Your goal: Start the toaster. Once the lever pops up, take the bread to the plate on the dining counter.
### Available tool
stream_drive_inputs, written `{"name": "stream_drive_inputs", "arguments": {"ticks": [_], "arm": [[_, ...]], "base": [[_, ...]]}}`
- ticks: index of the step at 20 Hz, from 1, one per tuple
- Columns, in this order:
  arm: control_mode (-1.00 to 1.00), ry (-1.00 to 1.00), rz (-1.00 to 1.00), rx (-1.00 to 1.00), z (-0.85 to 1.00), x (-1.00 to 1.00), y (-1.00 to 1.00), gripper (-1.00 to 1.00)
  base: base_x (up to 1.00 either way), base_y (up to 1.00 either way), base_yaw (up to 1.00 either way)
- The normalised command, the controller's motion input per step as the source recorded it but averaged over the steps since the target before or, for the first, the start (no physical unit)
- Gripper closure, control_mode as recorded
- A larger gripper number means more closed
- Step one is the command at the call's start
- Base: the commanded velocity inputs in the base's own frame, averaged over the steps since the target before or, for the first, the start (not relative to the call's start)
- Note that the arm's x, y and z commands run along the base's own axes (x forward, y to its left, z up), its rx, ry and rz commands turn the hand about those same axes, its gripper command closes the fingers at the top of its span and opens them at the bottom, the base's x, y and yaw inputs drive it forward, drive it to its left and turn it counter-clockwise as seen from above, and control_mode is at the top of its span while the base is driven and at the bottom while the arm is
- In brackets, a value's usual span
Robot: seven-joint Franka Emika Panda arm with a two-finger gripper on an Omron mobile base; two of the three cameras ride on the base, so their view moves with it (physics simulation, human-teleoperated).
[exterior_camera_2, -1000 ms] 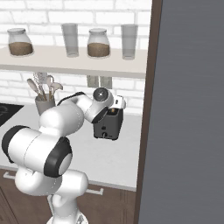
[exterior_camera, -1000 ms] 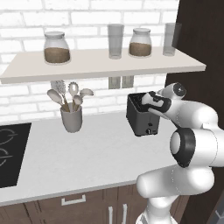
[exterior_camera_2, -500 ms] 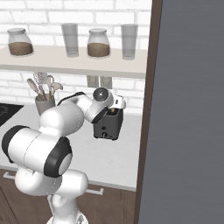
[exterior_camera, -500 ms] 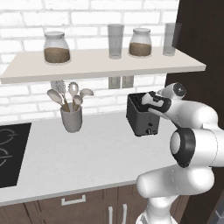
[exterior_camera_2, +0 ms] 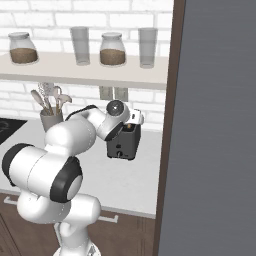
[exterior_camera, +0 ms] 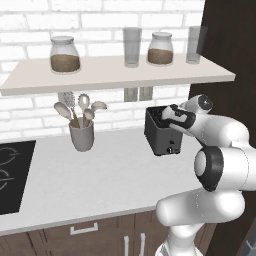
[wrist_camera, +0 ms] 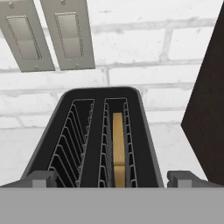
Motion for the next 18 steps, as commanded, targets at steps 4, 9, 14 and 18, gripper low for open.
{"name": "stream_drive_inputs", "arguments": {"ticks": [4, 9, 14, 18], "arm": [[-1.00, 0.00, 0.00, 0.00, 0.00, 0.00, 0.00, -1.00], [-1.00, 0.00, 0.00, 0.00, 0.00, 0.00, 0.00, -1.00], [-1.00, 0.00, 0.00, 0.00, 0.00, 0.00, 0.00, -1.00], [-1.00, 0.00, 0.00, 0.00, 0.00, 0.00, 0.00, -1.00]], "base": [[0.00, 0.00, 0.00], [0.00, 0.00, 0.00], [0.00, 0.00, 0.00], [0.00, 0.00, 0.00]]}}
